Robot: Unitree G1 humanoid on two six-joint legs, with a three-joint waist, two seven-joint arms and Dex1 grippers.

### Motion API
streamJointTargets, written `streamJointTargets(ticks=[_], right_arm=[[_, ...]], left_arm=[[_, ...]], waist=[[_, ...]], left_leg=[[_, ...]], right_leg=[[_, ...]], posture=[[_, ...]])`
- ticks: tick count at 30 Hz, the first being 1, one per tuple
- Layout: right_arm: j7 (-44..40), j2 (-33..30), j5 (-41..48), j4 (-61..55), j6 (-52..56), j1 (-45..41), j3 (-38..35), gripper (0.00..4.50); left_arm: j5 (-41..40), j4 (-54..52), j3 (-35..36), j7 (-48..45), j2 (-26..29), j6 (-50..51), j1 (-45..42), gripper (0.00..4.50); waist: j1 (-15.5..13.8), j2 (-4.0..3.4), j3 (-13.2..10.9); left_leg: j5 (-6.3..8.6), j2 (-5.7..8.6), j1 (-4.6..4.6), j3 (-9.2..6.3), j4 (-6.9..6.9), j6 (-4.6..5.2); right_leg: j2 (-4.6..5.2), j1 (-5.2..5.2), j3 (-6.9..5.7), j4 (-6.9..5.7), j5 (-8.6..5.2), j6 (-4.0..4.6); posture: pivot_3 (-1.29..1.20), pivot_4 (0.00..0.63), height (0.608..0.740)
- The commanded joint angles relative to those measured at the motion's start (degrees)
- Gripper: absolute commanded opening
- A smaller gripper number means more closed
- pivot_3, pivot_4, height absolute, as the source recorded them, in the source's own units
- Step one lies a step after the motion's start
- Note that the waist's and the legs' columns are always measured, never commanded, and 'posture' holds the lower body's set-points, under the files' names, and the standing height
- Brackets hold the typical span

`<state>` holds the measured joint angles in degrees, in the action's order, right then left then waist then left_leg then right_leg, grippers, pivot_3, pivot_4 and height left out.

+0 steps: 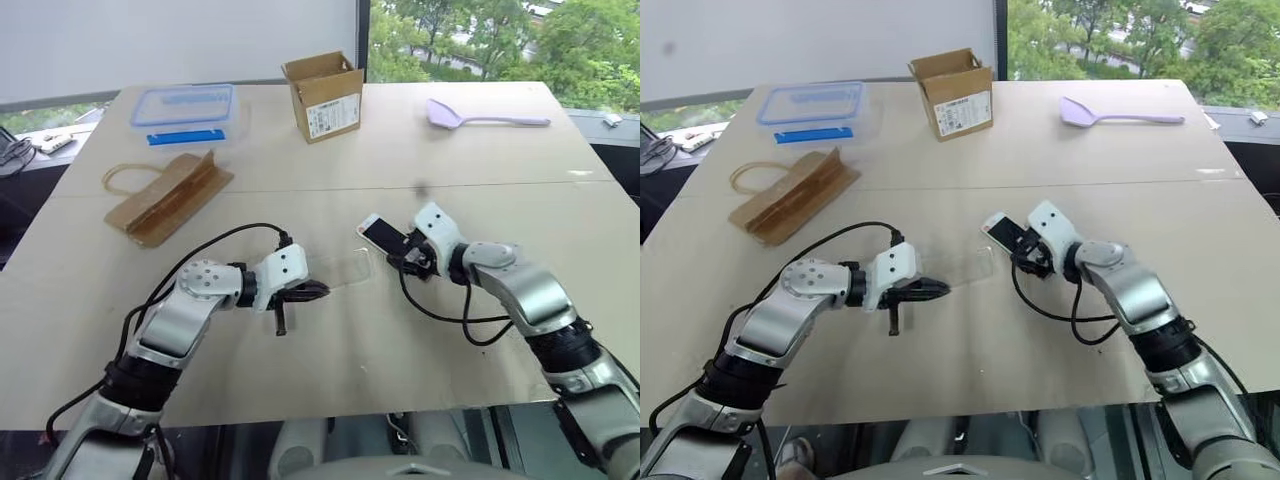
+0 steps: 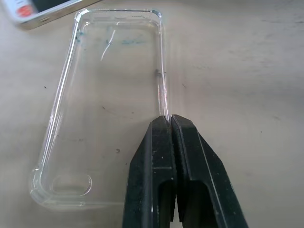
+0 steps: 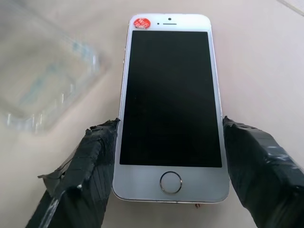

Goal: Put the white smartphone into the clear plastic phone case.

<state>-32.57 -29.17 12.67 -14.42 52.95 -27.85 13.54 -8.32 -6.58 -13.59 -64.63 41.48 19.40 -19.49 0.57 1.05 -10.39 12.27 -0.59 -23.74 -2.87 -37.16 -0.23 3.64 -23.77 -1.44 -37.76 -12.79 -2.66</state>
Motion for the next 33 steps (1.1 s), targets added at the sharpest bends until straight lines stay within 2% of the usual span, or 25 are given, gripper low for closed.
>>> streamJointTargets(ticks=[1,6,11,12,13,14,20,21,27,33], right_arm=[[-0.11,-1.69,4.56,-12.32,5.16,0.77,-7.99,2.95],[-2.32,-7.02,9.22,-22.8,8.66,7.2,-14.58,2.95],[-3.47,-10.57,11.75,-27.31,7.79,11.94,-16.84,2.95],[-3.65,-11.01,12.11,-27.79,7.5,12.33,-16.98,2.95],[-3.66,-11.26,12.45,-28.11,7.45,12.48,-17.11,2.95],[-3.69,-11.55,12.77,-28.32,7.35,12.56,-17.31,2.95],[-5.99,-14.72,13.76,-26.74,4.36,9.73,-15.96,2.95],[-7.33,-15.53,13.67,-25.9,3.03,8.72,-14.98,2.95],[-16.35,-17.94,9.8,-15.56,-6.97,0.27,-4.99,2.95],[-25.1,-16.15,3.63,-2.04,-17.27,-7.83,4.59,2.95]], left_arm=[[2.05,3.48,-3.2,-1.26,-1.47,-0.89,-3.86,0.0],[3.97,10.41,-7.08,-3.78,-5.93,-2.57,-11.78,0.0],[4.9,16.18,-9.13,-6.32,-9.28,-2.76,-17.34,0.0],[4.86,16.7,-9.29,-6.79,-9.92,-2.82,-18.03,0.67],[4.81,16.97,-9.29,-6.76,-10.68,-2.72,-18.55,0.87],[4.92,16.91,-9.48,-6.68,-11.35,-2.6,-18.87,1.29],[3.48,12.61,-7.28,-5.34,-11.94,0.79,-18.07,4.29],[2.01,11.04,-5.65,-5.34,-11.34,2.18,-17.49,4.5],[-7.1,1.48,7.72,-2.78,-6.61,5.21,-8.53,4.5],[-10.31,-2.56,15.17,1.17,-3.19,6.75,0.91,4.5]], waist=[[-0.15,-0.05,-0.03],[-1.32,-0.03,-0.02],[-1.35,-0.02,-0.02],[-1.29,-0.02,-0.02],[-1.27,-0.02,-0.02],[-1.14,-0.02,-0.03],[-0.15,-0.01,-0.06],[0.13,-0.01,-0.07],[1.49,-0.03,-0.11],[1.37,-0.04,-0.13]], left_leg=[[0.0,0.01,0.0,0.0,0.0,0.0],[0.0,0.03,0.0,-0.06,-0.05,0.0],[0.0,0.09,-0.06,-0.05,-0.14,0.01],[0.0,0.09,-0.07,-0.05,-0.16,0.01],[0.0,0.08,-0.07,-0.05,-0.15,0.01],[0.0,0.07,-0.07,-0.05,-0.15,0.01],[0.0,0.02,-0.06,-0.08,-0.06,0.01],[0.0,0.02,-0.07,-0.08,-0.06,0.01],[0.0,-0.04,0.03,-0.09,0.02,0.01],[0.0,0.0,-0.01,-0.04,0.04,0.0]], right_leg=[[0.0,0.0,0.0,0.0,-0.01,-0.02],[0.02,0.08,-0.08,0.06,-0.03,-0.05],[0.06,0.09,-0.05,0.07,-0.03,-0.05],[0.06,0.08,-0.04,0.07,-0.03,-0.05],[0.06,0.08,-0.04,0.07,-0.03,-0.05],[0.05,0.08,-0.04,0.06,-0.03,-0.05],[0.0,0.06,-0.06,0.06,-0.03,-0.05],[0.0,0.06,-0.05,0.07,-0.03,-0.05],[-0.05,0.05,-0.05,0.08,-0.04,-0.05],[0.01,0.04,-0.01,0.15,-0.03,-0.06]], posture=[[0.0,0.15,0.74],[0.0,0.15,0.74],[0.0,0.15,0.74],[0.0,0.15,0.74],[0.0,0.15,0.74],[0.0,0.15,0.74],[0.0,0.15,0.74],[0.0,0.15,0.74],[0.0,0.15,0.74],[0.0,0.15,0.74]])
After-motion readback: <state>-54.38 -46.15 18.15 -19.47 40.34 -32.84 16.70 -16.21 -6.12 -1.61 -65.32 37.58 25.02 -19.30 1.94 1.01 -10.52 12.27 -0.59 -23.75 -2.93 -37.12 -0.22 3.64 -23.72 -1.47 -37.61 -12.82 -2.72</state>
